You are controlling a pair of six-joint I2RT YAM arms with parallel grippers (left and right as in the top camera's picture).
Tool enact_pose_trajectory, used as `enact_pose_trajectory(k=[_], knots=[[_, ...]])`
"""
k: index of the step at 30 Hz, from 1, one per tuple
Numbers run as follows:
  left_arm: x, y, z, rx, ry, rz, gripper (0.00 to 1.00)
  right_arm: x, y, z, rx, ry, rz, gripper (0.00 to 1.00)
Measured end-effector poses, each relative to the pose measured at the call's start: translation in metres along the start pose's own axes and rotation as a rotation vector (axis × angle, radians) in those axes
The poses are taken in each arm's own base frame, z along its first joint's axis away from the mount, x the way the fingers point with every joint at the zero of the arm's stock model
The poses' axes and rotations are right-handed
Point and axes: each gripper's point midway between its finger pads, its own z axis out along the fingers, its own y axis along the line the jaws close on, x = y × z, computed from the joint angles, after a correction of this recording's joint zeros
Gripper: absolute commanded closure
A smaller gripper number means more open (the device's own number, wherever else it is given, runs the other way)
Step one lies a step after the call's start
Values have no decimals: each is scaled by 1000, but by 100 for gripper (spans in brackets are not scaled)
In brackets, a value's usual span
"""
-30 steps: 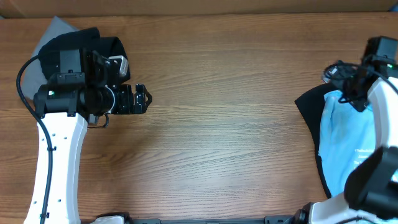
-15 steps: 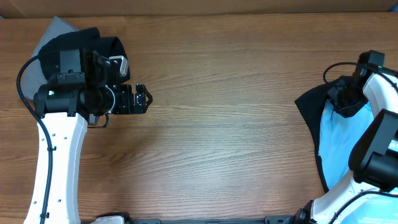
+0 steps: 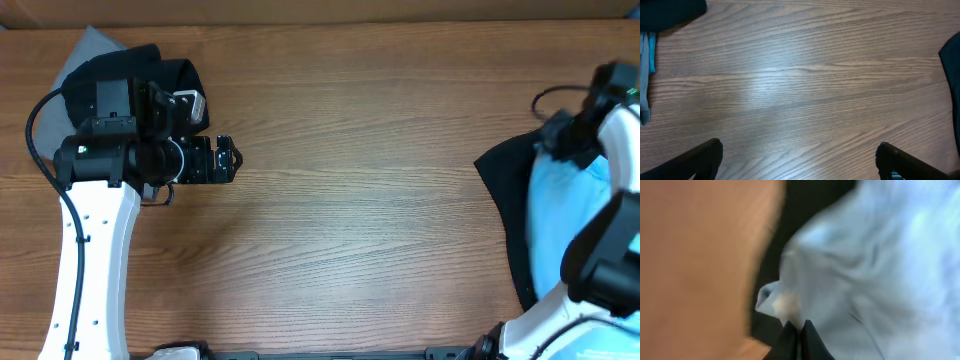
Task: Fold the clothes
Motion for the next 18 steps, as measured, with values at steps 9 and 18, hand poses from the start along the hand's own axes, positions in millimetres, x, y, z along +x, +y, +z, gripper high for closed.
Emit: enact_pose_trajectory(k=[9,18], knots=[[13,0,-1,0,51,-20,0,-10,103,-185,-353,-326,-225,96],[-10,7,-55,-55,-22,-61,0,190,257,-220,-653,-113,-754,89]])
